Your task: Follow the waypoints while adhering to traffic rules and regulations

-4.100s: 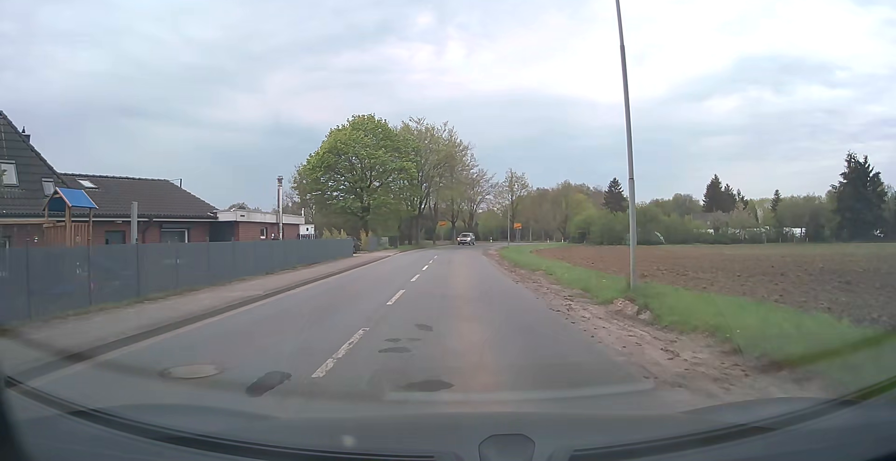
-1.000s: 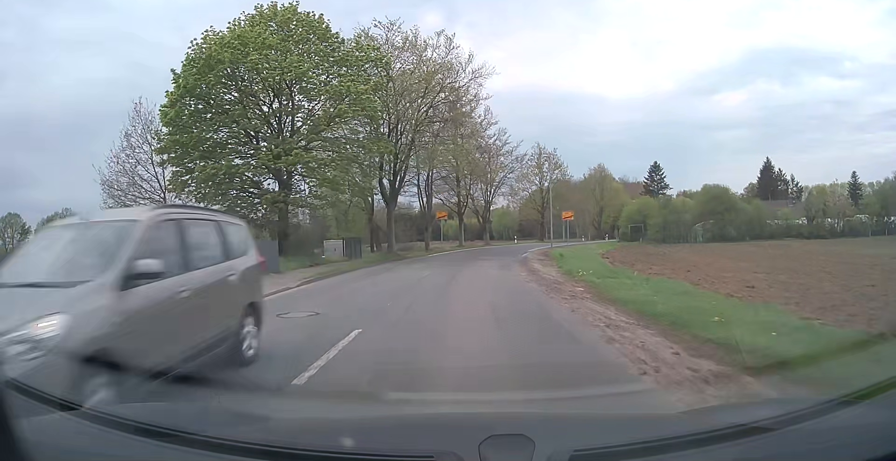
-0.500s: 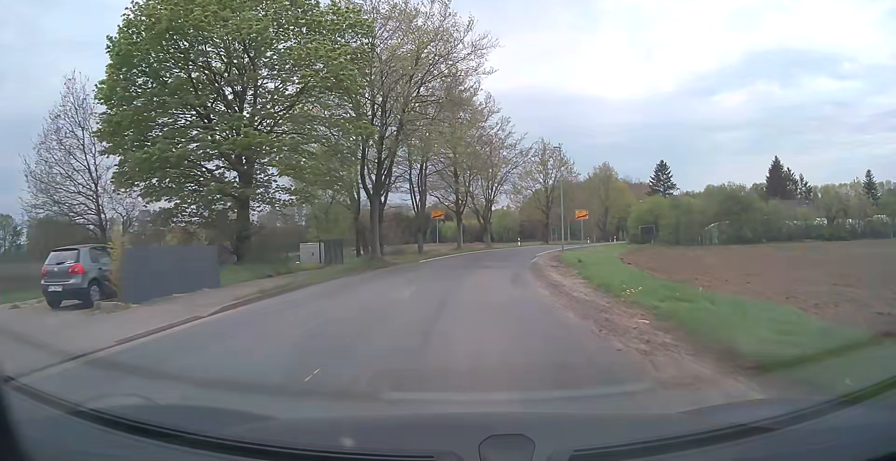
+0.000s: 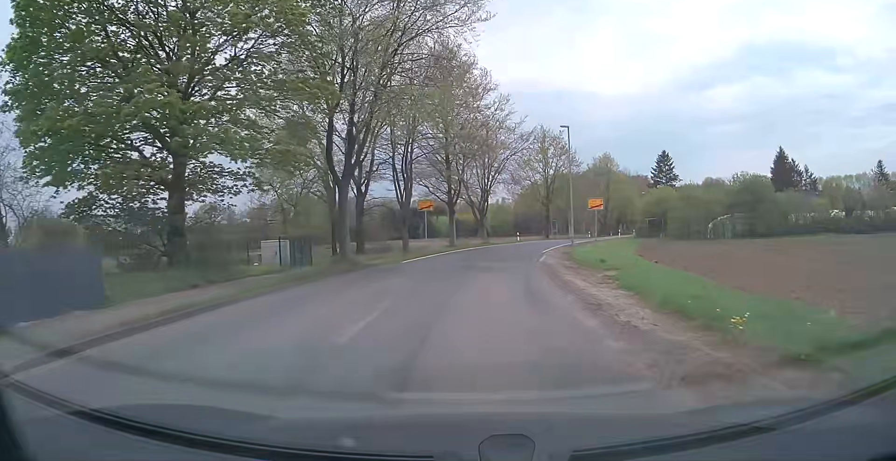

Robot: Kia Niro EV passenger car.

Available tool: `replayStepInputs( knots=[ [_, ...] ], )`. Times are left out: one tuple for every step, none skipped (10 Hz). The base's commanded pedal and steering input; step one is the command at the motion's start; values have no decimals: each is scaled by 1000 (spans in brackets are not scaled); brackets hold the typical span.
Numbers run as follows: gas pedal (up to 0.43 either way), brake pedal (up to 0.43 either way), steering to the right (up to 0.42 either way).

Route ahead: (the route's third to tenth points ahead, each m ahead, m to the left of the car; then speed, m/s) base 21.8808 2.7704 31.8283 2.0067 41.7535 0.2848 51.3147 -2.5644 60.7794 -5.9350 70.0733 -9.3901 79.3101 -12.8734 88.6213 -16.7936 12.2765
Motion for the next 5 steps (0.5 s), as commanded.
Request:
replayStepInputs(
  knots=[
    [189, 0, 12],
    [177, 0, 15],
    [177, 0, 18],
    [177, 0, 18],
    [177, 0, 19]
  ],
)
